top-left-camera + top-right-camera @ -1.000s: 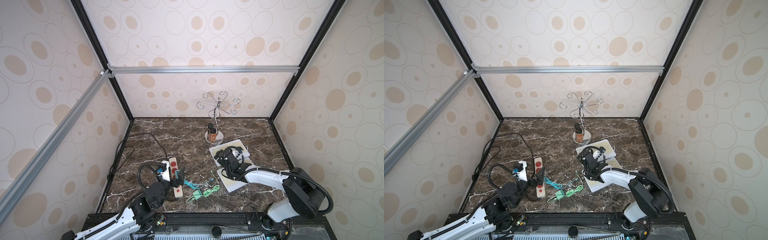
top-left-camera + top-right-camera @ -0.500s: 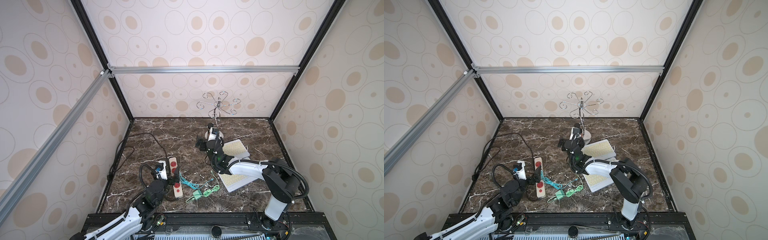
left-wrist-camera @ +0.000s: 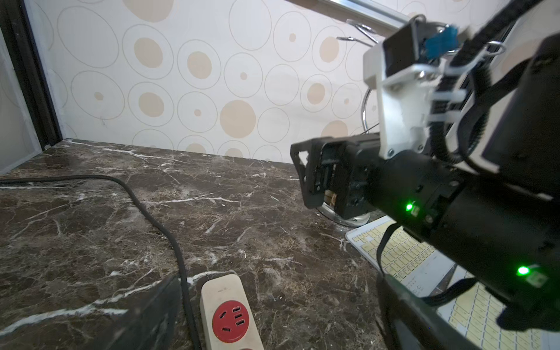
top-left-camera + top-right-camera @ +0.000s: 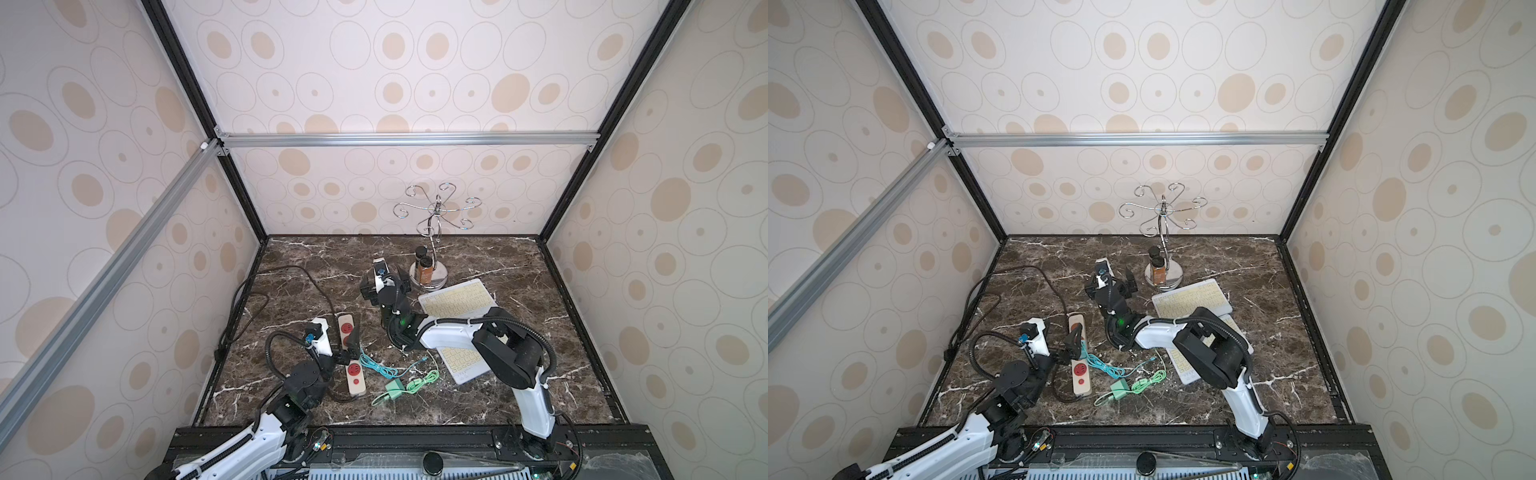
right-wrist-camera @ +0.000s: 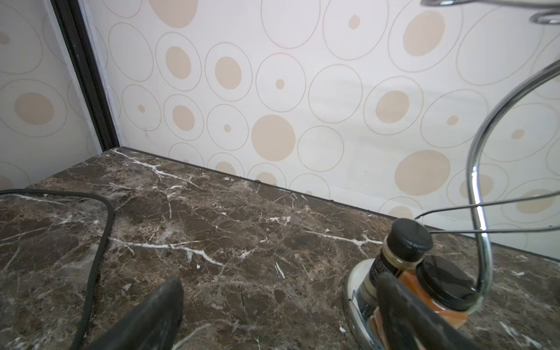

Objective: Unplug the wireless keyboard
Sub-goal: Remove the plug from the socket.

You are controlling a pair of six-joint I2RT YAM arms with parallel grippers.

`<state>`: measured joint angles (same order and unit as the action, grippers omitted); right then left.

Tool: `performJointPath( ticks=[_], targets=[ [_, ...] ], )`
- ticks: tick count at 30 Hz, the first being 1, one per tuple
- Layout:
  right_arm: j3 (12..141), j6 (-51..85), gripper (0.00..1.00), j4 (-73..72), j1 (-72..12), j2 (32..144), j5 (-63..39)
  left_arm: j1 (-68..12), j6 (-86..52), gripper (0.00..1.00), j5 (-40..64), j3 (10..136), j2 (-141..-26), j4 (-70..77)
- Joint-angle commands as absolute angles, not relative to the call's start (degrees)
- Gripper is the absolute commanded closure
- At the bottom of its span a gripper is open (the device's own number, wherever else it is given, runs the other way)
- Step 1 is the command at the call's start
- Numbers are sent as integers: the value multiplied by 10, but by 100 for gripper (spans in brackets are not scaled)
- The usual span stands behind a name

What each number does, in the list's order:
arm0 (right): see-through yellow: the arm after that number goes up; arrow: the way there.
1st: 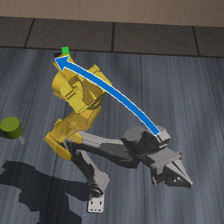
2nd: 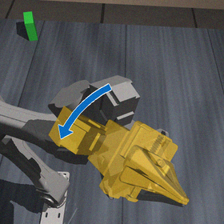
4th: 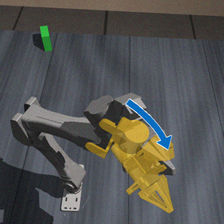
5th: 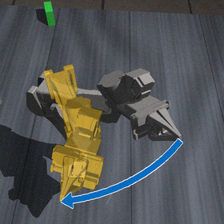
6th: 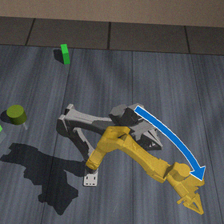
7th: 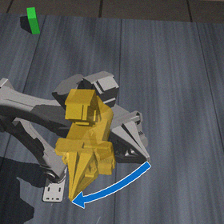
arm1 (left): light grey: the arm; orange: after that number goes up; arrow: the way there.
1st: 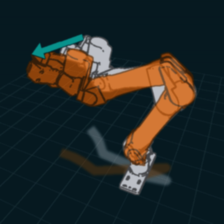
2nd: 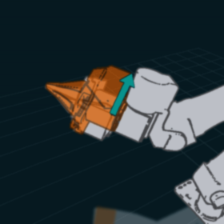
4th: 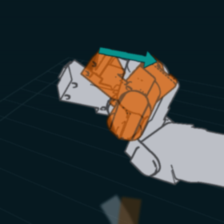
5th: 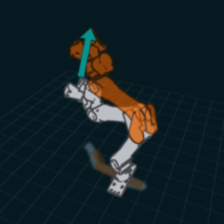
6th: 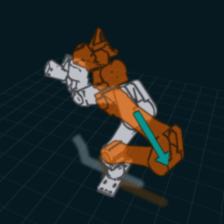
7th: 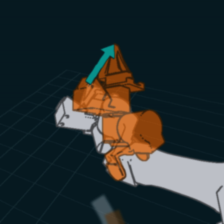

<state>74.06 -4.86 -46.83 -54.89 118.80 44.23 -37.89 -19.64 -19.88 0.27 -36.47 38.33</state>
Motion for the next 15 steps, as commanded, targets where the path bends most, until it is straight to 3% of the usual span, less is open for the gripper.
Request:
performJointPath(
  ticks=[1,8,12,15],
  targets=[
    [731,-69,0,-494,-563,1145,497,-362,-247,0,-223,10,-382,331],
    [714,258,2,-152,-564,1033,476,-254,-296,0,-116,66,-453,307],
    [714,373,20,-26,-566,1008,379,-225,-319,0,-77,94,-519,322],
    [725,427,29,52,-575,997,321,-212,-340,3,-77,107,-550,321]
  ],
)
